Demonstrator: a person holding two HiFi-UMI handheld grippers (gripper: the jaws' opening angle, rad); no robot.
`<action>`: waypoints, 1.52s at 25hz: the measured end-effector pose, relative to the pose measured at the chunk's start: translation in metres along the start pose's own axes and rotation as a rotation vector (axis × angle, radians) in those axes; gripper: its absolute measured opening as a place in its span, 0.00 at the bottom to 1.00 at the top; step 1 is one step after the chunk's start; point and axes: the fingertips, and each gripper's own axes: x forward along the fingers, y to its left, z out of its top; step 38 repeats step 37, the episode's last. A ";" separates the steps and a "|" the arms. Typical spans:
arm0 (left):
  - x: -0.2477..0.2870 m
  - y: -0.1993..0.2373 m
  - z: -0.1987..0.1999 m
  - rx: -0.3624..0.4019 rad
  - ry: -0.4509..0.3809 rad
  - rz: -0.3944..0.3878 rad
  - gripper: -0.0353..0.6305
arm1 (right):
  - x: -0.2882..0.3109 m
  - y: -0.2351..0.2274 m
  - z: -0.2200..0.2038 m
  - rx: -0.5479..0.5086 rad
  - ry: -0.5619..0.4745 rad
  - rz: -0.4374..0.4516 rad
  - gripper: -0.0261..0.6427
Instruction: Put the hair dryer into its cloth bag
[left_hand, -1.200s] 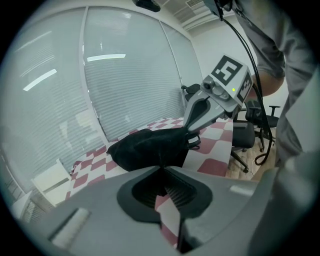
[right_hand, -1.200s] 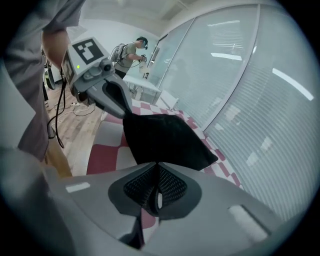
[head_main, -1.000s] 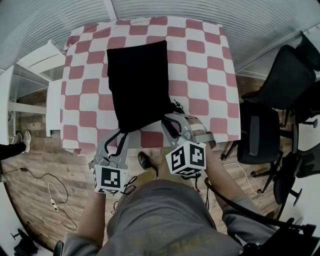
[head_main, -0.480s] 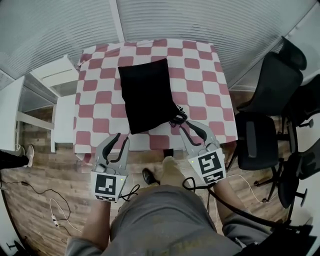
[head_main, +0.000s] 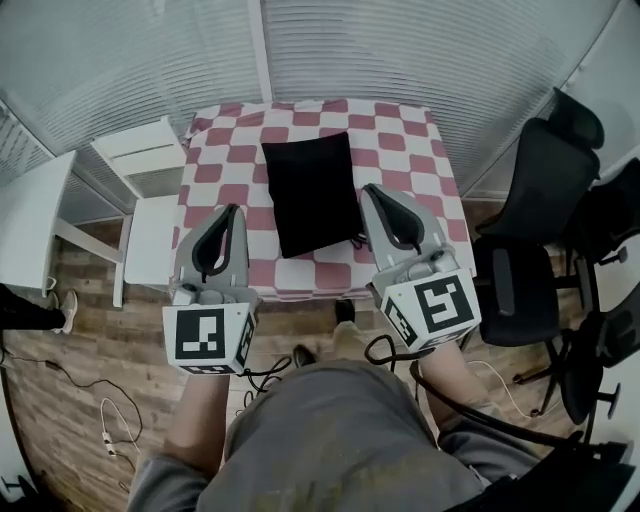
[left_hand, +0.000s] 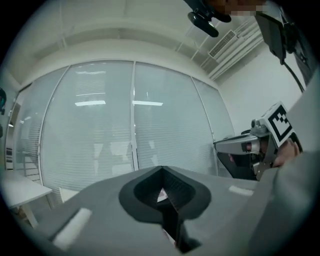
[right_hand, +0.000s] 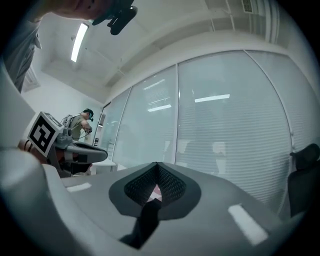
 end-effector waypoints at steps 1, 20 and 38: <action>-0.001 0.002 0.010 0.003 -0.023 0.010 0.05 | 0.000 0.002 0.007 -0.002 -0.015 -0.005 0.08; -0.021 -0.013 0.047 0.010 -0.107 0.033 0.05 | -0.014 0.031 0.024 -0.034 -0.046 0.010 0.08; -0.023 -0.023 0.036 0.009 -0.079 0.003 0.05 | -0.015 0.037 0.019 -0.032 -0.043 0.015 0.08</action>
